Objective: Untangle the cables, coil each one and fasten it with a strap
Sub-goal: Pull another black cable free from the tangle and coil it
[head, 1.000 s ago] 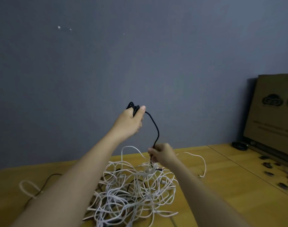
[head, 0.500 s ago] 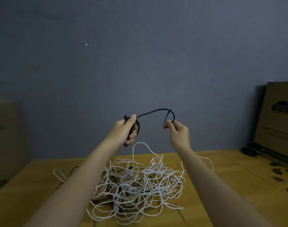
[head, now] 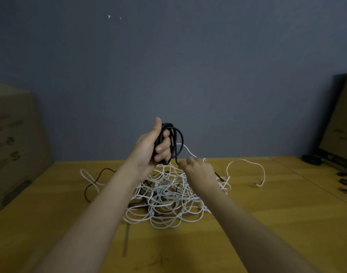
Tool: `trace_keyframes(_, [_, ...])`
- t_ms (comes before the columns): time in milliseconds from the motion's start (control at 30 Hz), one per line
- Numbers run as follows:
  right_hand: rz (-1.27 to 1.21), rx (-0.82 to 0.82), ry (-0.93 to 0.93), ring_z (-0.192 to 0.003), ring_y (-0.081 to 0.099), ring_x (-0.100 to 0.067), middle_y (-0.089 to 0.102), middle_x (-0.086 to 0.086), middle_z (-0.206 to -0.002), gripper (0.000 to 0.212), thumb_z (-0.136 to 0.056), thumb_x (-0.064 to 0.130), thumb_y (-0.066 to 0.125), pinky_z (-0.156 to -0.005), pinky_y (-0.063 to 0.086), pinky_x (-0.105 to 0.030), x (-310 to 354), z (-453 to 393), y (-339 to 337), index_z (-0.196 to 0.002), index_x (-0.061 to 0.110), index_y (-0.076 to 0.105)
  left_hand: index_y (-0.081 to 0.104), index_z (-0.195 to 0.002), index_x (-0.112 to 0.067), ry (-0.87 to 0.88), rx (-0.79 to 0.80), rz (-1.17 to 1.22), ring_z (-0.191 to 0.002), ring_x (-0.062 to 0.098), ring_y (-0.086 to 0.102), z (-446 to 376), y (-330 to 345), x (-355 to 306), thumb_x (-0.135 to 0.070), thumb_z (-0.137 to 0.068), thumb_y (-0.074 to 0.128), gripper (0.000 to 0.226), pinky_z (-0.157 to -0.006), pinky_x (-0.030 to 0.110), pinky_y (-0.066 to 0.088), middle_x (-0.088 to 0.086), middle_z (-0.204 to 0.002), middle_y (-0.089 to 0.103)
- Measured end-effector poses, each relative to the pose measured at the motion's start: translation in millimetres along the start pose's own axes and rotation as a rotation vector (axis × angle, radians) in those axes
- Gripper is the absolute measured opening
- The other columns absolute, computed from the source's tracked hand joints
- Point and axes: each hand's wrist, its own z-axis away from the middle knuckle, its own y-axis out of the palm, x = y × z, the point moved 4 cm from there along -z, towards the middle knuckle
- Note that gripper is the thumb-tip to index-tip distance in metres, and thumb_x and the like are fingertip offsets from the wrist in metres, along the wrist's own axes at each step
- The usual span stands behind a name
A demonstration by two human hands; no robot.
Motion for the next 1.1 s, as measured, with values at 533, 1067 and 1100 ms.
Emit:
trace_keyframes(533, [-0.535, -0.088, -0.069, -0.073, 0.061, -0.025, 0.063, -0.006, -0.084, 0.018, -0.093, 0.016, 0.059, -0.058, 0.048, -0.035, 23.1, 44.7, 6.3, -0.106, 0.009, 0.07, 0.028, -0.131, 0.003, -0.179, -0.088, -1.372, -0.107, 0.033, 0.058, -24.4, -49.0, 81.3, -0.057, -0.096, 0.034, 0.07, -0.088, 0.044, 0.047, 0.019, -0.118, 0.06])
trace_keyframes(1067, [-2.62, 0.167, 0.9, -0.061, 0.066, -0.01, 0.065, -0.008, -0.073, 0.018, -0.08, 0.004, 0.062, -0.051, 0.053, -0.013, -4.6, 101.7, 17.3, -0.096, -0.003, 0.067, 0.034, -0.097, -0.015, -0.215, 0.132, -1.463, -0.071, 0.005, 0.049, 38.6, -39.6, 119.3, -0.056, -0.096, 0.032, 0.041, -0.06, 0.026, 0.037, -0.006, -0.081, 0.048])
trace_keyframes(1100, [-2.665, 0.109, 0.887, -0.069, 0.069, -0.015, 0.067, -0.011, -0.079, 0.017, -0.081, 0.003, 0.06, -0.056, 0.056, -0.016, -2.2, 103.8, 15.0, -0.095, -0.006, 0.066, 0.037, -0.098, -0.015, -0.223, 0.137, -1.418, -0.077, 0.011, 0.054, 46.0, -35.8, 120.6, -0.058, -0.094, 0.031, 0.044, -0.067, 0.031, 0.043, -0.002, -0.085, 0.053])
